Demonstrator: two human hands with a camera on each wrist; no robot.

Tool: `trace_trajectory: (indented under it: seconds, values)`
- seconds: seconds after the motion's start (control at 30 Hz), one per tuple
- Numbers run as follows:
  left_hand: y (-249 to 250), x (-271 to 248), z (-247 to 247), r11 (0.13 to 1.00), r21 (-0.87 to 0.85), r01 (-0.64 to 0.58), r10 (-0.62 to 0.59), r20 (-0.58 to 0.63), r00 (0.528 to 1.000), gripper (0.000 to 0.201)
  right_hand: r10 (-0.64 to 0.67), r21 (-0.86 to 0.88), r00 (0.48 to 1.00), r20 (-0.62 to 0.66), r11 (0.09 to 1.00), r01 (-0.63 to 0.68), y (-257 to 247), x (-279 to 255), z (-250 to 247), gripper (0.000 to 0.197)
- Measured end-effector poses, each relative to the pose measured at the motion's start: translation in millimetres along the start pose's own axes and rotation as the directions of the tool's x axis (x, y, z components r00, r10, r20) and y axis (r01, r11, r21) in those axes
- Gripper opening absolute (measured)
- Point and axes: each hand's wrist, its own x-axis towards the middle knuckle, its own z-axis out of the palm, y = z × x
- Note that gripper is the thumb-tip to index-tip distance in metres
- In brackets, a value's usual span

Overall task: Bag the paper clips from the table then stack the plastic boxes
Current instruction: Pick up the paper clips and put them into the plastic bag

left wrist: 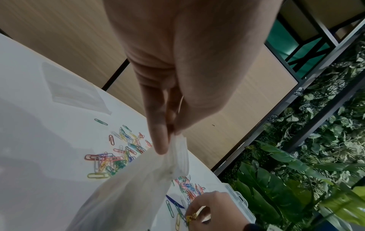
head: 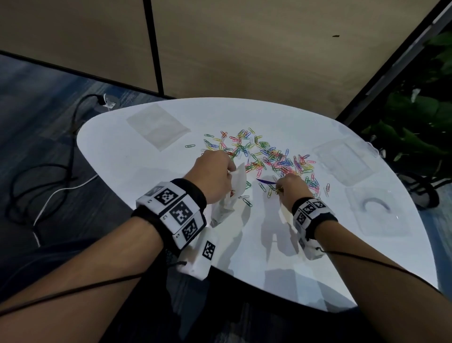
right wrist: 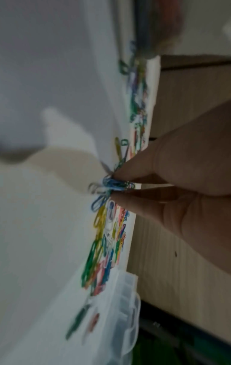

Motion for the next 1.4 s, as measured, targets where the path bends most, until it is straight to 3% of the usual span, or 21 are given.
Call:
trace_trajectory:
  seconds: [0.07,0.13,0.17,0.2,0.27,0.33,0.4,0.47,0.53,0.6,0.67,0.73,0.77,0.8,0.9,0.97,1.03,1.1,1.17,1.3,1.4]
  values:
    - [-1,0,-1,1.000,-0.001,-0.002,0.002,-0.001,1.000,0.024,0.143,0.160,0.990,0.011,0.977,-0.143,4,1,-9,0.014]
    - [0,0,-2,1.000,0.003,-0.004,0.004,-0.002,1.000,0.025,0.282,0.367,0.956,0.081,0.883,-0.292,15,3,-16,0.007]
    - [1,0,-2,1.000,0.005,-0.001,0.001,0.000,1.000,0.025,0.335,0.496,0.931,0.146,0.789,-0.362,22,4,-17,0.008]
    - [2,0,-2,1.000,-0.001,0.006,-0.006,0.005,1.000,0.027,0.355,0.649,0.905,0.234,0.637,-0.417,29,5,-17,0.013]
    - [5,-1,-2,1.000,-0.010,0.022,-0.021,0.016,1.000,0.035,0.313,0.857,0.860,0.402,0.203,-0.474,34,8,-19,0.029]
    - [6,0,-1,0.999,-0.022,0.035,-0.035,0.013,0.999,0.030,0.205,0.874,0.849,0.486,-0.141,-0.466,27,9,-31,0.031]
    - [6,0,1,0.998,-0.054,0.031,-0.031,0.010,0.999,0.022,0.068,0.846,0.874,0.482,-0.296,-0.444,10,5,-51,0.025]
    - [6,1,3,0.998,-0.063,0.027,-0.027,0.006,1.000,0.025,-0.082,0.843,0.900,0.427,-0.325,-0.429,-13,-4,-73,0.029]
    - [6,2,6,0.998,-0.064,0.022,-0.024,-0.019,1.000,0.030,-0.187,0.884,0.908,0.376,-0.223,-0.412,-38,-15,-86,0.033]
    - [5,3,9,0.997,-0.080,0.022,-0.025,-0.035,0.999,0.031,-0.184,0.940,0.925,0.333,-0.016,-0.342,-64,-27,-89,0.029]
    - [4,5,11,0.994,-0.110,0.026,-0.030,-0.039,0.999,0.030,-0.106,0.946,0.974,0.200,0.279,-0.163,-84,-39,-88,0.020]
    - [3,5,10,0.993,-0.112,0.026,-0.032,-0.050,0.998,0.028,-0.131,0.789,0.989,0.063,0.613,0.031,-93,-46,-87,0.015]
    - [3,5,10,0.995,-0.101,0.028,-0.034,-0.057,0.998,0.029,-0.169,0.714,0.985,0.029,0.694,0.098,-94,-48,-88,0.016]
    - [2,5,9,0.995,-0.093,0.030,-0.036,-0.065,0.997,0.029,-0.190,0.685,0.982,0.001,0.715,0.138,-94,-49,-91,0.018]
    - [-2,6,7,0.993,-0.111,0.038,-0.047,-0.084,0.995,0.030,-0.112,0.750,0.990,-0.085,0.647,0.138,-79,-39,-96,0.022]
    - [-3,7,6,0.993,-0.110,0.034,-0.043,-0.081,0.996,0.027,-0.118,0.574,0.985,-0.129,0.801,0.172,-63,-28,-89,0.025]
    - [-4,7,5,0.995,-0.096,0.033,-0.040,-0.069,0.997,0.027,-0.268,0.271,0.964,0.000,0.928,0.258,-49,-23,-65,0.035]
    - [-6,6,3,0.996,-0.087,0.033,-0.039,-0.062,0.997,0.029,-0.371,0.040,0.900,0.229,0.928,0.372,-42,-26,-33,0.053]
    - [-9,5,1,0.997,-0.070,0.037,-0.041,-0.060,0.997,0.032,-0.365,-0.119,0.861,0.355,0.895,0.429,-35,-31,-5,0.065]
    - [-9,4,-2,0.998,-0.048,0.041,-0.043,-0.059,0.997,0.032,-0.189,-0.229,0.931,0.313,0.936,0.267,-5,-30,14,0.063]
    - [-4,3,2,0.999,-0.043,0.031,-0.033,-0.050,0.998,0.032,-0.028,-0.213,0.941,0.337,0.971,0.105,14,-27,16,0.059]
